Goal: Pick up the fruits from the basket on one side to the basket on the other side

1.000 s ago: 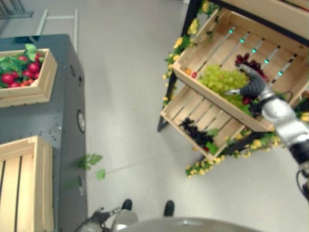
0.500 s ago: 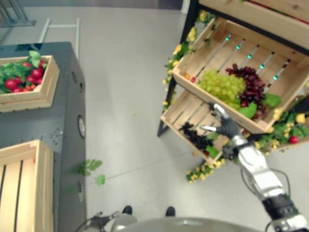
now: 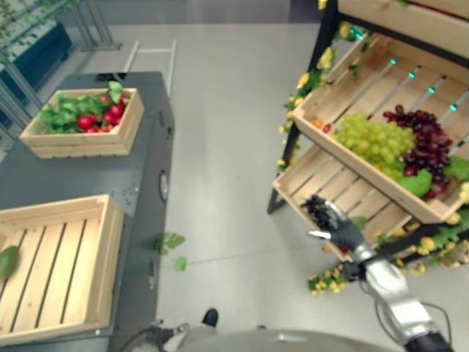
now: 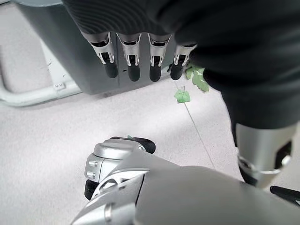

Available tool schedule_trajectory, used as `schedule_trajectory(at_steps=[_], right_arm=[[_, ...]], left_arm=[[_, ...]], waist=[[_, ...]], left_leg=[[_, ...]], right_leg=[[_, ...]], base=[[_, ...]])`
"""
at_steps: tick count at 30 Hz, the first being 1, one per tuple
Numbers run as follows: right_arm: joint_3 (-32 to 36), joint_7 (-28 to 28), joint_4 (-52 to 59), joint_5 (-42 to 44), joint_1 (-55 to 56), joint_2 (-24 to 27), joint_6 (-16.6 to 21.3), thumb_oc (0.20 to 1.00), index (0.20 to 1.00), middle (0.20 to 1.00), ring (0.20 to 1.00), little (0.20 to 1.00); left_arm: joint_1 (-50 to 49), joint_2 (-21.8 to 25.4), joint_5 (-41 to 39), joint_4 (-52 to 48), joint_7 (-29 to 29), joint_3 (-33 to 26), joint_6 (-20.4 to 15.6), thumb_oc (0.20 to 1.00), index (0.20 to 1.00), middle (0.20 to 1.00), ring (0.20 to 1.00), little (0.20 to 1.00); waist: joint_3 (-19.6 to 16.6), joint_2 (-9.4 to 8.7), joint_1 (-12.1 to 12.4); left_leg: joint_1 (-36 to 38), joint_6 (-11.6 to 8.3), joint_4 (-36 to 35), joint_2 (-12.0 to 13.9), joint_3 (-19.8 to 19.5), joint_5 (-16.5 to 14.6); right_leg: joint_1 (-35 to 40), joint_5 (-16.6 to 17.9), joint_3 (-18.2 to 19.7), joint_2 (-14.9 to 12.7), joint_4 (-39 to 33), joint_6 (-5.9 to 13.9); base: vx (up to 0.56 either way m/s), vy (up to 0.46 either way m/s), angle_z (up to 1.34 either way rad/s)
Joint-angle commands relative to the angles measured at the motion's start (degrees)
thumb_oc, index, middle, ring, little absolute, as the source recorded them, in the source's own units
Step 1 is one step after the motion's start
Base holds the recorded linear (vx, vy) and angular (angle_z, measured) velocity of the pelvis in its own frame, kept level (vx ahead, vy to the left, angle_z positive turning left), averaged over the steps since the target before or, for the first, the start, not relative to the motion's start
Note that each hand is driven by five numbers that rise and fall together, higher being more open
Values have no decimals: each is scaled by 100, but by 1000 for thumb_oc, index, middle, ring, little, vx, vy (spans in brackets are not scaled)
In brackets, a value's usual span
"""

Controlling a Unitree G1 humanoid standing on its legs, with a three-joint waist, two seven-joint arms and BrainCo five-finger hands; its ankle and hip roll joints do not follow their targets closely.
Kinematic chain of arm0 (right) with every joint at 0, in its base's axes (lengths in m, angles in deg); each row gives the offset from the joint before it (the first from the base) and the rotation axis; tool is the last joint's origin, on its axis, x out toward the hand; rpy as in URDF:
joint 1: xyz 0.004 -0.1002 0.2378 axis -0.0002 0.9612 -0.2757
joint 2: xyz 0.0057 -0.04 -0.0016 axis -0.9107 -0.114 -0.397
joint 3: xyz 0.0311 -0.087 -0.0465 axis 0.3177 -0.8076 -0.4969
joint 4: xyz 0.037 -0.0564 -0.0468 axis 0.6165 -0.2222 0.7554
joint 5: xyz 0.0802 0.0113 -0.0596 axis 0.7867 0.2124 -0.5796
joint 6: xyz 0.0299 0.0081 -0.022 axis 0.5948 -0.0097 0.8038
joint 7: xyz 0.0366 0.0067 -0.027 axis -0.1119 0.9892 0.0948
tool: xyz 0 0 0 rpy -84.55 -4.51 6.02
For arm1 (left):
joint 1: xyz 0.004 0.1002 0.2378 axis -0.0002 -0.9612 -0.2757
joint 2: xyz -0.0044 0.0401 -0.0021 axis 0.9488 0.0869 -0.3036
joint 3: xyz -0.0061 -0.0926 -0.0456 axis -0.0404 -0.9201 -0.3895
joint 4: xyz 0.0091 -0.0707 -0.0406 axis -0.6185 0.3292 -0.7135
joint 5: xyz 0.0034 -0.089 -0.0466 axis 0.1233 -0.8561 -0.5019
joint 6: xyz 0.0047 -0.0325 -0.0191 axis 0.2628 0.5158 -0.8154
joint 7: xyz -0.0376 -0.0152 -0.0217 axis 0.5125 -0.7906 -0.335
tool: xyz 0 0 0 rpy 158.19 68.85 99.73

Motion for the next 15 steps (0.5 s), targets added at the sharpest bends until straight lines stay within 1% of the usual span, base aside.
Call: schedule_trajectory(at_steps=[1, 3, 4, 6, 7, 8, 9, 10, 11, 12, 13, 14, 15], right_arm=[[-59, -217, 224, -333, -41, 138, 310, 1000, 1000, 1000, 1000, 1000], [-138, -357, -202, -445, -139, 139, 263, 1000, 1000, 1000, 1000, 1000], [-148, -394, -390, -438, -185, 114, 249, 1000, 1000, 1000, 1000, 1000], [-163, -493, -837, -531, -260, 49, 226, 1000, 1000, 1000, 1000, 1000], [-239, -516, -1073, -615, -306, 3, 215, 1000, 1000, 1000, 1000, 1000], [-258, -588, -1351, -701, -350, -47, 198, 1000, 1000, 1000, 1000, 1000], [-259, -588, -1352, -701, -351, -47, 199, 1000, 1000, 1000, 1000, 1000], [-290, -631, -2042, -768, -394, -219, 128, 1000, 1000, 1000, 1000, 1000], [-293, -636, -2227, -815, -410, -266, 90, 1000, 1000, 1000, 1000, 1000], [-298, -638, -2239, -815, -419, -270, 96, 1000, 1000, 1000, 1000, 1000], [-338, -603, -2783, -830, -472, -394, 30, 1000, 1000, 1000, 1000, 1000], [-340, -604, -2788, -829, -479, -396, 33, 1000, 1000, 1000, 1000, 1000], [-411, -542, -3248, -859, -500, -505, 12, 1000, 1000, 1000, 1000, 1000]], left_arm=[[416, -141, -162, 79, 64, 133, -203, 1000, 1000, 1000, 1000, 1000], [458, -214, -254, 99, 47, 196, -208, 1000, 1000, 1000, 1000, 1000], [476, -273, -289, 104, 32, 228, -200, 1000, 1000, 1000, 1000, 1000], [526, -336, -381, 180, -46, 158, -200, 1000, 1000, 1000, 1000, 1000], [488, -351, -497, 208, -75, 75, -220, 1000, 1000, 1000, 1000, 1000], [502, -340, -663, 282, -108, -55, -219, 1000, 1000, 1000, 1000, 1000], [503, -340, -663, 282, -108, -55, -219, 1000, 1000, 1000, 1000, 1000], [483, -378, -1001, 421, -334, -293, -209, 1000, 1000, 1000, 1000, 1000], [475, -372, -1105, 450, -385, -385, -211, 1000, 1000, 1000, 1000, 1000], [477, -369, -1107, 450, -387, -388, -211, 1000, 1000, 1000, 1000, 1000], [408, -307, -1403, 471, -481, -622, -238, 1000, 1000, 1000, 1000, 1000], [412, -305, -1403, 471, -481, -624, -238, 1000, 1000, 1000, 1000, 1000], [351, -281, -1642, 518, -592, -806, -246, 1000, 1000, 1000, 1000, 1000]], waist=[[131, -166, 123], [214, -85, 157], [259, -57, 145], [354, -39, 120], [378, -48, 179], [401, -66, 154], [398, -65, 152], [390, -62, 111], [384, -66, 138], [387, -68, 130], [405, -123, 176], [390, -121, 164], [366, -193, 196]], left_leg=[[-316, 18, 169, -186, 243, 202], [-446, -85, 118, -75, 277, 391], [-545, -102, 88, -15, 415, 474], [-728, 44, -84, 67, 1102, 487], [-741, 75, -79, 25, 1125, 457], [-693, 92, -63, 94, 1409, 419], [-698, 92, -62, 94, 1407, 420], [-733, 109, 127, 202, 1907, 392], [-746, 104, 256, 182, 1991, 406], [-755, 104, 274, 181, 1986, 394], [-665, 105, 729, 116, 2089, 168], [-694, 105, 727, 115, 2077, 188], [-462, 194, 972, -14, 2095, -247]], right_leg=[[85, 45, -139, -78, -405, 341], [157, 144, -243, -23, -666, 307], [207, 181, -323, -40, -769, 299], [286, 215, -544, -90, -872, 312], [283, 222, -552, -102, -856, 318], [259, 239, -666, -141, -796, 323], [255, 240, -668, -140, -796, 323], [220, 238, -960, -232, -779, 350], [228, 250, -1043, -252, -803, 356], [231, 249, -1048, -252, -806, 357], [189, 300, -1287, -368, -742, 342], [163, 312, -1299, -367, -742, 343], [111, 300, -1491, -490, -675, 327]], base=[[-141, -217, 66], [-162, -177, 50], [-186, -122, 35], [-157, -111, 61], [-126, -101, 80], [-69, -52, 65], [-130, -19, 58], [-106, -22, 44], [-105, -22, 77], [-143, -54, 91], [-122, -34, 93], [-200, -57, 72], [-111, -18, 51]])
